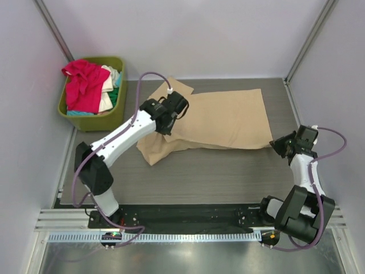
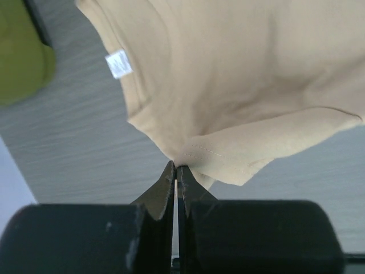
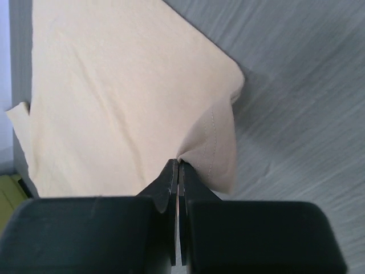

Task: Fold and stack the t-shirts
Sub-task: Fold the tshirt

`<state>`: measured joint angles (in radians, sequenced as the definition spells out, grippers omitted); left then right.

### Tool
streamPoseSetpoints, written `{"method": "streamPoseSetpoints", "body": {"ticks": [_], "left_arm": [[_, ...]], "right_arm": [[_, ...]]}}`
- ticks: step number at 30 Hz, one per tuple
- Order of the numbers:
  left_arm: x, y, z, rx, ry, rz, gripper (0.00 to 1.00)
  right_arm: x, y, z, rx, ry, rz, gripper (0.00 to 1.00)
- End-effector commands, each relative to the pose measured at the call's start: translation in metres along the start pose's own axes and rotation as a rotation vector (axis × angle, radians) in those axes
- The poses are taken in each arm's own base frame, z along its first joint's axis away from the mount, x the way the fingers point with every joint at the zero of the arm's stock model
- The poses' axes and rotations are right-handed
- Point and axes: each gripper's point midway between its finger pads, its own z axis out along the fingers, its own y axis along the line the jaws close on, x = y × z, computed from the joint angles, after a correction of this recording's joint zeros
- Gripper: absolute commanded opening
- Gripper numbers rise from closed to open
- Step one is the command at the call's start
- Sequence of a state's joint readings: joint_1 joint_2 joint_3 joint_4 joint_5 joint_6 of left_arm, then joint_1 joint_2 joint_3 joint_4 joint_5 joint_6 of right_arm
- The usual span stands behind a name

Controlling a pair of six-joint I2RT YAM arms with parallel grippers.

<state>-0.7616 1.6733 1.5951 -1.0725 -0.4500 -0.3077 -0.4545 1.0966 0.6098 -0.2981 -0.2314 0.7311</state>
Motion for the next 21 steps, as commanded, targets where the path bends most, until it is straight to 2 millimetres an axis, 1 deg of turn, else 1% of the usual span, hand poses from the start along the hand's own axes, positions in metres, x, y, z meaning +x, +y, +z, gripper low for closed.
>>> {"method": "streamPoseSetpoints", "body": {"ticks": [1, 2, 3, 4, 5, 6, 7, 8, 9, 10, 11, 12, 13, 14, 15, 16, 17, 18, 19, 20, 21], "left_arm": [[-0.036, 0.031, 0.002, -0.065, -0.021, 0.038, 0.00], [-0.041, 0.032, 0.015, -0.080, 0.001, 0.072, 0.00], [-0.056, 0.034, 0.015, -0.091, -0.026, 0.075, 0.00], [-0.061, 0.035, 0.018, -0.103, -0.022, 0.094, 0.00], [-0.063, 0.034, 0.035, -0.126, 0.015, 0.154, 0.00], [-0.077, 0.037, 0.033, -0.144, -0.013, 0.154, 0.00], [-0.081, 0.039, 0.037, -0.154, -0.008, 0.173, 0.00], [-0.086, 0.042, 0.044, -0.171, -0.003, 0.184, 0.00], [-0.094, 0.044, 0.053, -0.185, -0.004, 0.204, 0.00], [-0.097, 0.045, 0.060, -0.185, 0.002, 0.225, 0.00], [-0.101, 0.052, 0.066, -0.197, 0.010, 0.233, 0.00], [-0.107, 0.053, 0.079, -0.209, 0.014, 0.263, 0.00], [-0.113, 0.056, 0.086, -0.210, 0.007, 0.262, 0.00], [-0.117, 0.064, 0.092, -0.216, 0.006, 0.253, 0.00], [-0.128, 0.067, 0.105, -0.228, -0.017, 0.260, 0.00], [-0.137, 0.071, 0.111, -0.245, -0.038, 0.266, 0.01], [-0.146, 0.082, 0.118, -0.298, -0.062, 0.255, 0.11], [-0.170, 0.094, 0.115, -0.375, -0.140, 0.204, 0.23], [-0.173, 0.095, 0.125, -0.377, -0.136, 0.196, 0.60], [-0.179, 0.097, 0.119, -0.379, -0.159, 0.159, 0.85], [-0.187, 0.099, 0.101, -0.366, -0.200, 0.078, 1.00]], "right_arm": [[-0.031, 0.048, 0.004, -0.110, -0.071, 0.023, 0.01], [-0.039, 0.061, 0.003, -0.131, -0.092, 0.018, 0.01], [-0.041, 0.065, 0.007, -0.129, -0.092, 0.021, 0.01], [-0.040, 0.069, 0.014, -0.120, -0.083, 0.023, 0.01], [-0.048, 0.080, 0.016, -0.138, -0.102, 0.020, 0.01], [-0.051, 0.083, 0.019, -0.138, -0.106, 0.021, 0.01], [-0.048, 0.083, 0.031, -0.115, -0.091, 0.018, 0.01], [-0.056, 0.094, 0.032, -0.126, -0.111, 0.014, 0.01], [-0.057, 0.099, 0.036, -0.127, -0.112, 0.007, 0.01], [-0.058, 0.101, 0.043, -0.120, -0.105, 0.005, 0.01], [-0.063, 0.105, 0.053, -0.104, -0.112, 0.009, 0.01], [-0.066, 0.107, 0.060, -0.094, -0.114, 0.012, 0.01], [-0.070, 0.109, 0.066, -0.086, -0.122, 0.014, 0.01], [-0.069, 0.114, 0.082, -0.071, -0.109, 0.011, 0.01], [-0.072, 0.118, 0.090, -0.065, -0.116, 0.008, 0.01], [-0.072, 0.121, 0.098, -0.056, -0.115, -0.002, 0.01], [-0.079, 0.130, 0.105, -0.053, -0.122, -0.004, 0.01], [-0.070, 0.127, 0.123, -0.038, -0.091, -0.017, 0.01], [-0.068, 0.128, 0.133, -0.034, -0.073, -0.025, 0.10], [-0.073, 0.137, 0.134, -0.029, -0.058, -0.035, 0.51], [-0.074, 0.138, 0.142, -0.016, -0.044, -0.065, 0.66]]}}
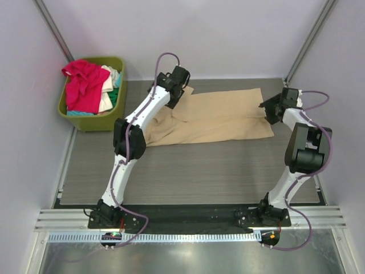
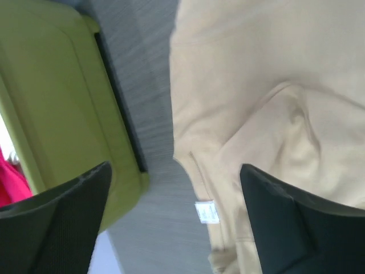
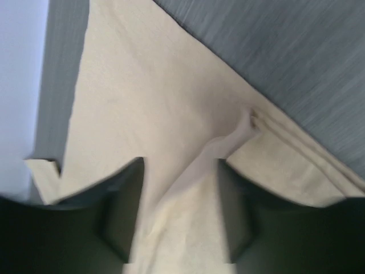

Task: Fold and stack the t-shirts
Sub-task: Fold the tshirt

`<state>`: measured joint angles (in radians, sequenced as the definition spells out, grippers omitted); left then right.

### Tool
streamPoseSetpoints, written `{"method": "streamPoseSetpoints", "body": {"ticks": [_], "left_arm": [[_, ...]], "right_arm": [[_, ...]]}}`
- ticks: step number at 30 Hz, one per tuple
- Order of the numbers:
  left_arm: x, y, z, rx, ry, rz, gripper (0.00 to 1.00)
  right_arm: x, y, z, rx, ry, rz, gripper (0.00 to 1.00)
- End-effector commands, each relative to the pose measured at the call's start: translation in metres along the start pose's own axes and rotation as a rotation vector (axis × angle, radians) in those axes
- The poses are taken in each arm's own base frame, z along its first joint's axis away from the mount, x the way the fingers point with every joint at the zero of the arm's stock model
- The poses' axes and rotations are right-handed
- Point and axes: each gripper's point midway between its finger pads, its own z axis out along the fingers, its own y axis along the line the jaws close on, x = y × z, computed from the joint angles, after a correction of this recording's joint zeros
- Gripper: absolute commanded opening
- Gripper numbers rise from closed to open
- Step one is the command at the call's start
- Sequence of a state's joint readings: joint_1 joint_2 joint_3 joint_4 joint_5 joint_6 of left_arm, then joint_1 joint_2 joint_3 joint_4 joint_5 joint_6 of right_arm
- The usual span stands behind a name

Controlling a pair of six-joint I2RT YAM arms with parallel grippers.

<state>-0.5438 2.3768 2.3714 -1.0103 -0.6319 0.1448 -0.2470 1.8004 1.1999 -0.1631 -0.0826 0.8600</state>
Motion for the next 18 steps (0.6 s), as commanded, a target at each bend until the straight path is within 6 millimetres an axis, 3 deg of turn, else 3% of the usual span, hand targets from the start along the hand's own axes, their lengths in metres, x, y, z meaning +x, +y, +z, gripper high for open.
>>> {"method": "streamPoseSetpoints", "body": {"ticks": [1, 2, 3, 4, 5, 6, 7, 8, 9, 10, 13, 14, 15, 16, 17, 18], "left_arm": [[-0.039, 0.047, -0.030, -0.091, -0.136, -0.148, 1.00], [-0.041, 0.056, -0.047, -0.086, -0.161, -0.244, 1.00], [-0.030, 0.053, -0.050, -0.070, -0.137, -0.257, 1.00], [-0.024, 0.056, -0.056, -0.069, -0.133, -0.301, 1.00], [-0.022, 0.070, -0.080, -0.067, -0.166, -0.422, 1.00], [0.001, 0.058, -0.074, -0.050, -0.106, -0.422, 1.00], [0.010, 0.055, -0.078, -0.034, -0.094, -0.471, 1.00], [0.012, 0.059, -0.103, 0.023, -0.130, -0.590, 1.00], [0.036, 0.038, -0.090, 0.053, -0.076, -0.596, 1.00], [0.044, 0.033, -0.095, 0.085, -0.085, -0.633, 1.00], [0.082, 0.002, -0.098, 0.225, -0.087, -0.742, 1.00], [0.113, -0.025, -0.090, 0.284, -0.019, -0.736, 1.00], [0.105, -0.019, -0.101, 0.320, -0.095, -0.809, 1.00], [0.113, -0.024, -0.098, 0.336, -0.092, -0.832, 1.00], [0.135, -0.037, -0.091, 0.350, -0.056, -0.835, 0.99], [0.130, -0.036, -0.093, 0.378, -0.095, -0.885, 0.98]], "right_arm": [[-0.023, 0.018, 0.009, 0.018, -0.048, -0.055, 0.75], [-0.026, 0.015, 0.006, 0.037, -0.062, -0.063, 0.82], [-0.041, 0.014, -0.008, 0.052, -0.128, -0.067, 0.92], [-0.044, 0.011, -0.015, 0.058, -0.143, -0.076, 0.93], [-0.040, 0.002, -0.021, 0.073, -0.146, -0.078, 0.94], [-0.041, -0.001, -0.028, 0.073, -0.155, -0.076, 0.96], [-0.049, 0.001, -0.046, 0.051, -0.187, -0.070, 0.96], [-0.037, -0.015, -0.047, 0.069, -0.169, -0.066, 0.96], [-0.034, -0.023, -0.051, 0.066, -0.168, -0.058, 0.96], [-0.034, -0.023, -0.065, 0.027, -0.172, -0.043, 0.96], [0.005, -0.068, -0.070, 0.010, -0.085, 0.008, 0.94], [0.007, -0.071, -0.072, -0.009, -0.098, 0.008, 0.94], [0.013, -0.078, -0.074, -0.009, -0.094, 0.009, 0.93], [0.030, -0.094, -0.074, 0.011, -0.071, 0.011, 0.91], [0.030, -0.095, -0.079, -0.005, -0.093, 0.001, 0.89], [0.036, -0.102, -0.079, 0.007, -0.085, 0.003, 0.88]]}}
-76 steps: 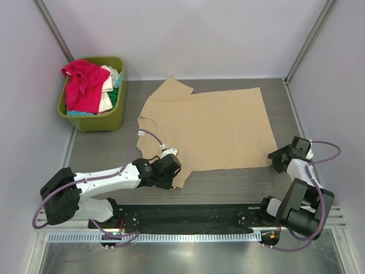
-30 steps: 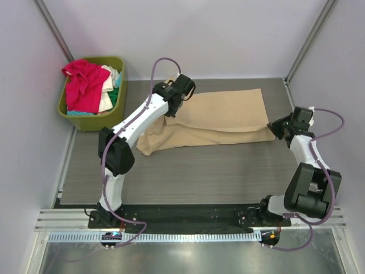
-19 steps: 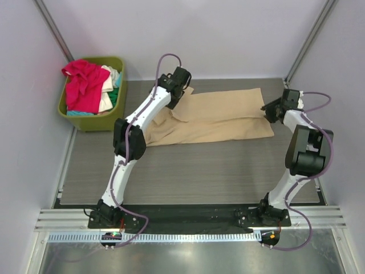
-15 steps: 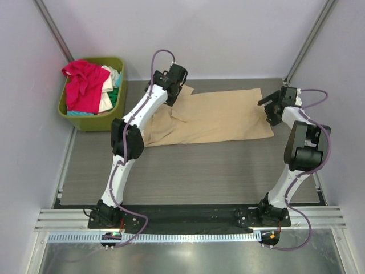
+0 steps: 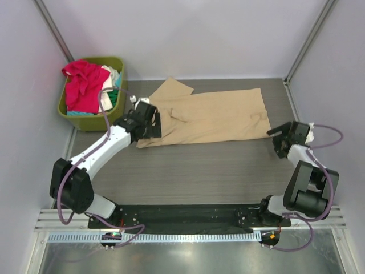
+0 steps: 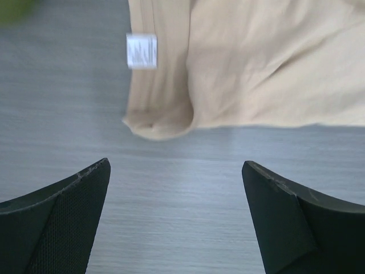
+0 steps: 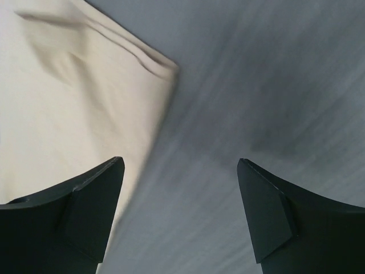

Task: Fold and stack the t-shirts
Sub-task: Fold the tshirt

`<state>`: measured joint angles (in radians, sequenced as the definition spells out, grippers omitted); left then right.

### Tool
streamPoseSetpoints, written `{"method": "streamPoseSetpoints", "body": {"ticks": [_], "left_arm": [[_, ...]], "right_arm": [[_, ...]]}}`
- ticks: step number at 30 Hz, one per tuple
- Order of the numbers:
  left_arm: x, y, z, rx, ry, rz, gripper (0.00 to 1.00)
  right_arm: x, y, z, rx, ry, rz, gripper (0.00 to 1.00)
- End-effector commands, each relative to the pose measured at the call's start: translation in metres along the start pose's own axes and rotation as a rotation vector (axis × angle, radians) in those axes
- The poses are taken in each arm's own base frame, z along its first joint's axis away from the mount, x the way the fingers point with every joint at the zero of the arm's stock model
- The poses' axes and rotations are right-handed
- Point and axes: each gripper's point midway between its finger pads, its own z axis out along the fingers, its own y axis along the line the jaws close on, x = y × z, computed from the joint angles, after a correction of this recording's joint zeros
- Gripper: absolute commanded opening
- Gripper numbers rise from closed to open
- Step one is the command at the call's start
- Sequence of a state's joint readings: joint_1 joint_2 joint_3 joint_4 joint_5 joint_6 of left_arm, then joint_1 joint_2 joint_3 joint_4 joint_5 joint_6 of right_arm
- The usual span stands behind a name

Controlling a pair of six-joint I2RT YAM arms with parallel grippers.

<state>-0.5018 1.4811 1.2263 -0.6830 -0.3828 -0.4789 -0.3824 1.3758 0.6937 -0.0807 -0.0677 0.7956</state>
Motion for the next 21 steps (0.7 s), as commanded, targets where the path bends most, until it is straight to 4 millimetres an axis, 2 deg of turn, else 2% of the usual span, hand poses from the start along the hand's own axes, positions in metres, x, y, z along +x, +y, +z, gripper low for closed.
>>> {"method": "streamPoseSetpoints", "body": {"ticks": [1, 2, 3, 5, 6, 8, 14, 20, 21], "left_arm": [[0.008, -0.028, 0.016, 0.173, -0.038, -0.206, 0.98], [0.024, -0.026, 0.024, 0.175, -0.007, -0.209, 0.97], [0.025, -0.033, 0.026, 0.215, -0.009, -0.227, 0.97], [0.043, -0.032, 0.038, 0.214, 0.035, -0.259, 0.96], [0.045, -0.033, 0.044, 0.224, 0.037, -0.274, 0.94], [0.056, -0.029, 0.056, 0.217, 0.069, -0.306, 0.94], [0.057, -0.007, 0.084, 0.156, 0.076, -0.375, 0.93], [0.049, 0.025, 0.112, 0.079, 0.103, -0.439, 0.89], [0.050, 0.036, 0.120, 0.061, 0.117, -0.463, 0.88]], "right_arm": [[0.018, -0.006, -0.004, -0.064, 0.003, -0.025, 0.85], [0.019, -0.007, -0.003, -0.069, -0.001, -0.027, 0.84], [0.022, -0.011, 0.000, -0.058, 0.009, -0.031, 0.83], [0.025, -0.013, 0.004, -0.055, 0.024, -0.031, 0.82], [0.030, -0.017, 0.009, -0.041, 0.049, -0.026, 0.81], [0.029, -0.011, 0.013, -0.062, 0.050, -0.022, 0.80], [0.026, -0.006, 0.026, -0.072, 0.057, -0.002, 0.75], [0.030, -0.006, 0.036, -0.066, 0.083, 0.001, 0.71], [0.030, -0.006, 0.037, -0.066, 0.083, 0.000, 0.71]]}}
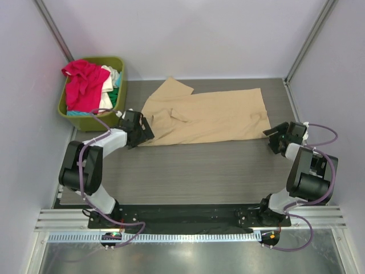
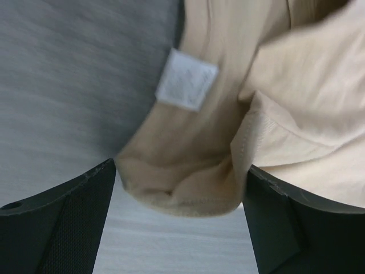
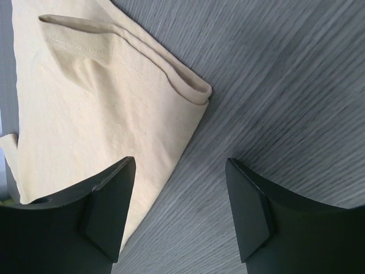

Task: Fold and stack the t-shirts
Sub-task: Fold the tshirt

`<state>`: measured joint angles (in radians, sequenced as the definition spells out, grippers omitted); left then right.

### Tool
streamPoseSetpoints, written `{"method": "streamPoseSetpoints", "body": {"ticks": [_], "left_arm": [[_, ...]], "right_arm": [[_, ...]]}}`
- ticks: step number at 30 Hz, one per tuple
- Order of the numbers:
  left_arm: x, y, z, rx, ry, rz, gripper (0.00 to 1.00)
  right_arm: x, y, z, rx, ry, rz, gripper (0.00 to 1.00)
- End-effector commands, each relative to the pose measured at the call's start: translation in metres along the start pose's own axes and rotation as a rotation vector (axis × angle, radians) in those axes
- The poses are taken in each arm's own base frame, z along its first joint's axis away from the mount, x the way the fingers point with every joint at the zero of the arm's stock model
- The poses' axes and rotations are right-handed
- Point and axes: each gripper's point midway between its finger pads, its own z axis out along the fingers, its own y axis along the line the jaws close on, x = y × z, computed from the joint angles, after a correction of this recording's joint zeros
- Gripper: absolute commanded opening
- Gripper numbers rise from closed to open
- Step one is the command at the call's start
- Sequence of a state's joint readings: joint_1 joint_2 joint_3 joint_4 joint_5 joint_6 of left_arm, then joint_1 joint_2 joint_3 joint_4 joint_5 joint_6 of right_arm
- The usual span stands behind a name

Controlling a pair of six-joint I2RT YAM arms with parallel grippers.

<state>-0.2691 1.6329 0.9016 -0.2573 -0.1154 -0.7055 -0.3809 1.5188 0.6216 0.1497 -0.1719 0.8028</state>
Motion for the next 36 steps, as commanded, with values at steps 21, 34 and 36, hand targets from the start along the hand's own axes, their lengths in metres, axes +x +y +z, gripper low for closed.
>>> {"method": "streamPoseSetpoints", "body": {"ticks": [21, 34, 36], "left_arm": [[0.000, 0.018, -0.025, 0.101, -0.098, -0.164, 0.80], [-0.005, -0.003, 0.021, 0.123, -0.054, -0.173, 0.52], [-0.007, -0.005, 0.022, 0.126, -0.055, -0.172, 0.35]], "right_arm": [[0.016, -0.010, 0.015, 0.022, 0.034, -0.014, 0.56], [0.010, 0.006, 0.034, -0.001, 0.036, -0.036, 0.28], [0.018, 0.006, 0.039, -0.001, 0.053, -0.048, 0.14]]}}
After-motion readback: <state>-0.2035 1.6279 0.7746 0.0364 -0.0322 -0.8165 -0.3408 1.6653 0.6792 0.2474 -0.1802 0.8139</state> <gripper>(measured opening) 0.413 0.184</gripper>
